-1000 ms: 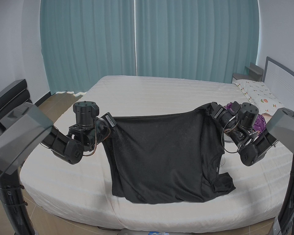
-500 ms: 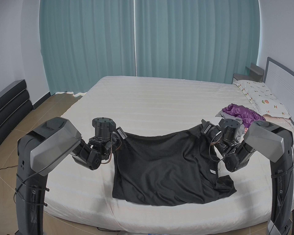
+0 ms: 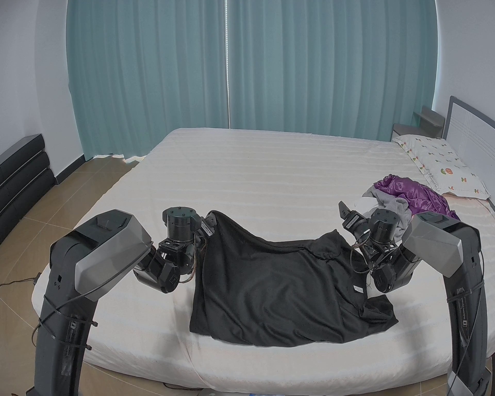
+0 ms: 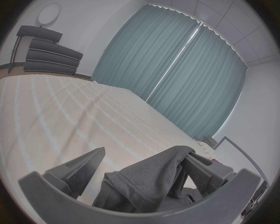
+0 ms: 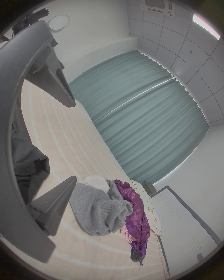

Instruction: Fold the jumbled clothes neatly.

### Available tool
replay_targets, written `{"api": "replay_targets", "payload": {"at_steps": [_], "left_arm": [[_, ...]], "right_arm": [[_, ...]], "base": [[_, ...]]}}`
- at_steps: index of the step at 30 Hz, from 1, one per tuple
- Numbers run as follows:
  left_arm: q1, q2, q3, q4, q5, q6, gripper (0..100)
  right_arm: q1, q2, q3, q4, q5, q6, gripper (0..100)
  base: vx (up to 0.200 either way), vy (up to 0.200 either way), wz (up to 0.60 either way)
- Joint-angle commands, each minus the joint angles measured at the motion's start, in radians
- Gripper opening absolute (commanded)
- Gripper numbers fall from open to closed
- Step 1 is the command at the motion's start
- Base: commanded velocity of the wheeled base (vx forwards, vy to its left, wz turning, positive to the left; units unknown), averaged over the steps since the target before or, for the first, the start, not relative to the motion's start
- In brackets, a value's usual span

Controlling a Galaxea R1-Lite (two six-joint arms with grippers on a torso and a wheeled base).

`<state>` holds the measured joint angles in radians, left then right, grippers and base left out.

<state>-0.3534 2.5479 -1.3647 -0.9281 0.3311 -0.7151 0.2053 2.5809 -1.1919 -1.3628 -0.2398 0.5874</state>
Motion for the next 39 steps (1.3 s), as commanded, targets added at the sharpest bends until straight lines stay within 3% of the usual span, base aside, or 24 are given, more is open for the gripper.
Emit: {"api": "replay_targets", "payload": {"at_steps": [1,4,9,11,14,19,26,35,39], "left_arm": [[0.004,0.0,0.029,0.031,0.002,0.009,100],[0.005,-0.037,0.102,0.04,-0.012,0.022,100],[0.031,-0.156,0.243,0.068,-0.179,0.02,100],[0.033,-0.164,0.268,0.063,-0.202,0.023,100],[0.053,-0.172,0.257,0.054,-0.198,0.005,100],[0.062,-0.186,0.269,0.06,-0.208,-0.147,100],[0.062,-0.202,0.378,0.049,-0.265,-0.147,100],[0.062,-0.328,0.553,0.018,-0.297,-0.164,100],[0.05,-0.405,0.665,-0.02,-0.307,-0.218,100]], "right_arm": [[-0.009,-0.025,0.037,0.001,0.0,0.02,100],[-0.009,-0.053,0.106,0.011,0.011,0.029,100],[-0.021,-0.156,0.276,0.008,0.105,0.075,100],[-0.014,-0.185,0.33,0.002,0.125,0.107,100],[-0.003,-0.217,0.403,-0.013,0.135,0.138,100],[0.005,-0.251,0.531,-0.085,0.175,0.173,100],[0.005,-0.249,0.655,-0.203,0.195,0.207,100],[0.005,-0.301,0.744,-0.203,0.201,0.318,100],[0.005,-0.312,0.778,-0.205,0.201,0.344,100]], "base": [[0.0,0.0,0.0],[0.0,0.0,0.0],[0.0,0.0,0.0],[0.0,0.0,0.0],[0.0,0.0,0.0],[0.0,0.0,0.0],[0.0,0.0,0.0],[0.0,0.0,0.0],[0.0,0.0,0.0]]}}
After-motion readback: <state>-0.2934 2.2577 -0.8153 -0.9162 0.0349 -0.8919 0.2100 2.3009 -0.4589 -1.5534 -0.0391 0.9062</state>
